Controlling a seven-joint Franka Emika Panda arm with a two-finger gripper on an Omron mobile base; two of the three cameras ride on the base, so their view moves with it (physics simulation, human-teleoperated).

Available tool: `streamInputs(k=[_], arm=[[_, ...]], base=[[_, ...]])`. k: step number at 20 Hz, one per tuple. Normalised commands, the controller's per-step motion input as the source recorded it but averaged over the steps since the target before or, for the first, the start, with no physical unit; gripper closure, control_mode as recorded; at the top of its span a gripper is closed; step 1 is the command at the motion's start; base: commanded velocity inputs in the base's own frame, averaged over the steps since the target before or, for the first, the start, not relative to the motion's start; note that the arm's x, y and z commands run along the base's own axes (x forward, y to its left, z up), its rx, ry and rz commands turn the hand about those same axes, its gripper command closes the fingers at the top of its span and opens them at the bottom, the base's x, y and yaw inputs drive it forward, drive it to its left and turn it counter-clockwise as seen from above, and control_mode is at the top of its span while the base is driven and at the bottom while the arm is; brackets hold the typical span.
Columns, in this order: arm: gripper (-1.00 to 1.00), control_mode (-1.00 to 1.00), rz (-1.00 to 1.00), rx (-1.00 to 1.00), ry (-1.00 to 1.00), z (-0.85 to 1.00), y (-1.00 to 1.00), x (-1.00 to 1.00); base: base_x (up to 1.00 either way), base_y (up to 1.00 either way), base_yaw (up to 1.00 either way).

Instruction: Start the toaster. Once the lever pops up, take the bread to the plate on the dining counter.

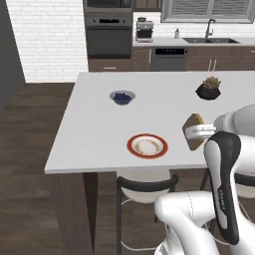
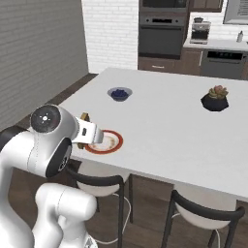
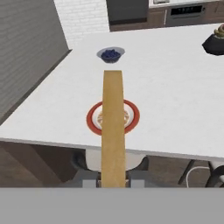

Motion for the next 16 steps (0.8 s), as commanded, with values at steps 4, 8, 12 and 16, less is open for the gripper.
streamInputs(k=[4, 8, 12, 16], arm=[[1.0, 1.0, 0.0, 0.0, 0.0, 0.0, 0.0, 0.0], [1.0, 1.0, 0.0, 0.0, 0.0, 0.0, 0.0, 0.0], [1.0, 1.0, 0.0, 0.0, 0.0, 0.0, 0.0, 0.0], [1.0, 1.0, 0.0, 0.0, 0.0, 0.0, 0.0, 0.0]], base=[[0.07, 0.07, -0.05], [0.39, 0.17, 0.0], [0.18, 0.11, 0.0], [0.0, 0.0, 0.0]])
